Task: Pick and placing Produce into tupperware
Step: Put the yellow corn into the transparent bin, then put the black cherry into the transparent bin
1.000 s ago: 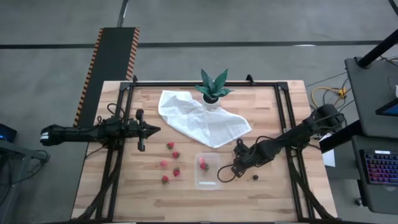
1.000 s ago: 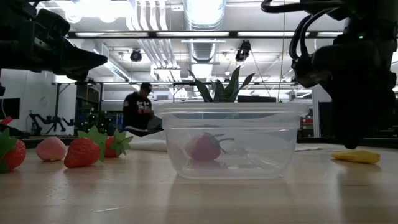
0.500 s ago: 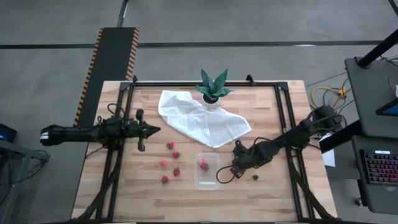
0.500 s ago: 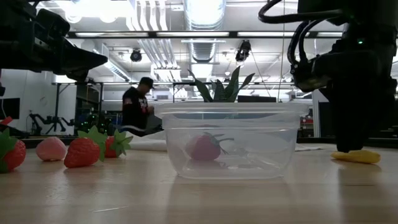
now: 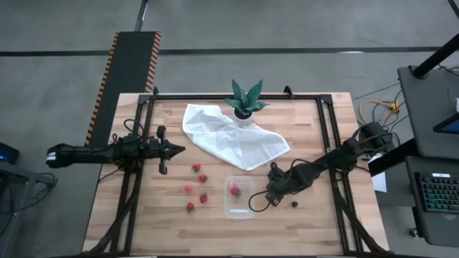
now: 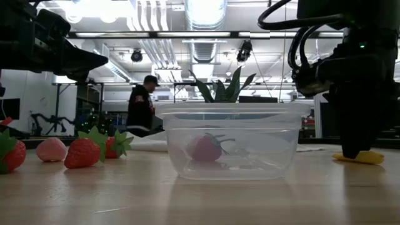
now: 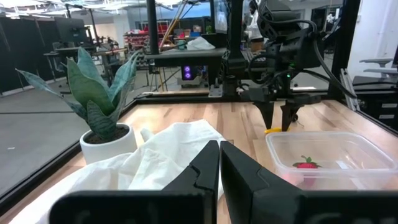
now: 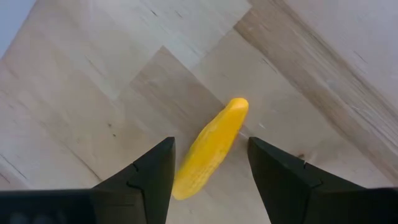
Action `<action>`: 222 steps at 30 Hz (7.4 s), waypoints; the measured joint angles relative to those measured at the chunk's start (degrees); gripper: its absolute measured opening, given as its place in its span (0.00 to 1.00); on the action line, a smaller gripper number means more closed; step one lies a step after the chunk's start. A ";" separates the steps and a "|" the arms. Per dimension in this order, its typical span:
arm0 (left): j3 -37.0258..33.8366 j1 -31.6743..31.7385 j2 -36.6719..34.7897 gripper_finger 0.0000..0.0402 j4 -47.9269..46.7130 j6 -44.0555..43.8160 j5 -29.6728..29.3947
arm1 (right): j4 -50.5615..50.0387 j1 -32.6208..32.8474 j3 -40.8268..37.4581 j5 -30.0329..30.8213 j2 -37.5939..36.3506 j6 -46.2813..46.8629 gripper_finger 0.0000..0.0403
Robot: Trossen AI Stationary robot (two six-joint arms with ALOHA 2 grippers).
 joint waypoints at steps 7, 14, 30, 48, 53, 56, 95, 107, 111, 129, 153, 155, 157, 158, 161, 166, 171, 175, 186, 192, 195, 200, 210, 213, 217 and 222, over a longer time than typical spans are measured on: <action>0.00 0.00 0.00 0.00 0.00 0.00 0.00 | -0.28 0.00 -0.08 -0.04 -0.07 -0.17 0.40; 0.00 0.02 -0.04 0.00 0.00 0.00 0.00 | -0.49 -0.02 -0.15 -0.42 -0.09 -1.10 0.25; 0.00 0.02 0.00 0.00 0.00 0.02 0.00 | 0.43 0.02 -0.13 -2.76 -0.09 -4.66 0.06; 0.00 0.02 0.02 0.00 0.00 0.02 -0.02 | 0.38 0.00 0.08 -1.67 -3.41 -7.09 0.05; 0.00 0.02 0.00 0.00 0.01 0.02 -0.02 | 0.26 0.00 1.84 -0.17 -3.41 -9.15 0.05; 0.00 0.00 0.00 0.00 0.00 0.02 -0.01 | -0.14 -0.18 3.54 0.87 -3.41 -11.77 0.05; 0.00 0.02 -0.02 0.00 0.02 0.02 -0.01 | 11.06 -8.94 18.03 3.03 -0.61 -46.08 0.05; 0.00 0.01 0.17 0.00 -0.02 0.02 0.00 | 11.62 -10.67 20.45 0.74 5.55 -48.04 0.05; 0.00 0.00 0.26 0.00 -0.02 0.02 0.00 | 11.70 -10.67 20.41 0.54 6.67 -48.17 0.05; 0.00 0.02 0.24 0.00 -0.02 0.02 -0.01 | 11.61 -10.97 21.35 -2.15 12.88 -48.18 0.05; 0.00 0.02 0.59 0.00 -0.02 0.00 0.00 | 10.57 -11.30 21.44 -1.71 13.57 -47.74 0.06; 0.00 0.00 0.59 0.00 -0.02 0.00 0.00 | 10.57 -11.32 21.44 -1.69 13.57 -47.58 0.06; 0.00 0.02 0.59 0.00 -0.02 0.02 0.00 | 10.58 -11.38 21.44 -1.70 13.57 -47.58 0.06; 0.00 0.01 0.59 0.00 -0.02 0.02 0.00 | 10.57 -11.39 21.44 -1.70 13.57 -47.58 0.06; 0.00 0.00 0.59 0.00 -0.02 0.02 0.00 | 10.57 -11.45 21.44 -1.70 13.57 -47.58 0.06; 0.00 0.00 0.59 0.00 -0.02 0.01 0.00 | 10.57 -11.56 21.44 -1.71 13.57 -47.60 0.06; 0.00 0.00 0.59 0.00 -0.02 0.02 0.00 | 10.53 -11.65 21.44 -1.78 13.57 -47.58 0.06; 0.00 0.01 0.59 0.00 -0.02 0.01 0.00 | 10.53 -11.65 21.44 -1.93 13.57 -47.60 0.10; 0.00 0.00 0.59 0.00 -0.02 0.02 0.00 | 10.16 -11.65 21.84 -1.85 13.59 -47.60 0.29; 0.00 0.00 0.59 0.00 -0.02 0.00 0.00 | 7.62 -11.65 23.44 -1.68 11.61 -49.48 0.33; 0.00 0.02 0.59 0.00 -0.02 0.00 0.00 | 6.91 -11.24 23.01 0.71 9.06 -50.11 0.32; 0.00 0.02 0.59 0.00 -0.05 0.00 0.02 | -1.89 -9.17 21.78 8.23 2.50 -50.06 0.30; 0.00 0.00 0.61 0.00 -0.02 -0.07 0.02 | -12.07 -0.01 16.92 4.64 -13.42 -45.24 0.28; 0.00 0.02 0.59 0.00 0.00 -0.09 0.01 | -13.43 3.12 15.22 3.67 -16.95 -43.47 0.28; 0.00 0.00 0.62 0.00 0.02 -0.09 0.00 | -14.23 7.12 13.08 3.71 -20.76 -42.41 0.28; 0.00 0.01 1.12 0.00 0.03 -2.40 0.00 | -14.23 10.83 10.52 5.55 -21.91 -43.43 0.28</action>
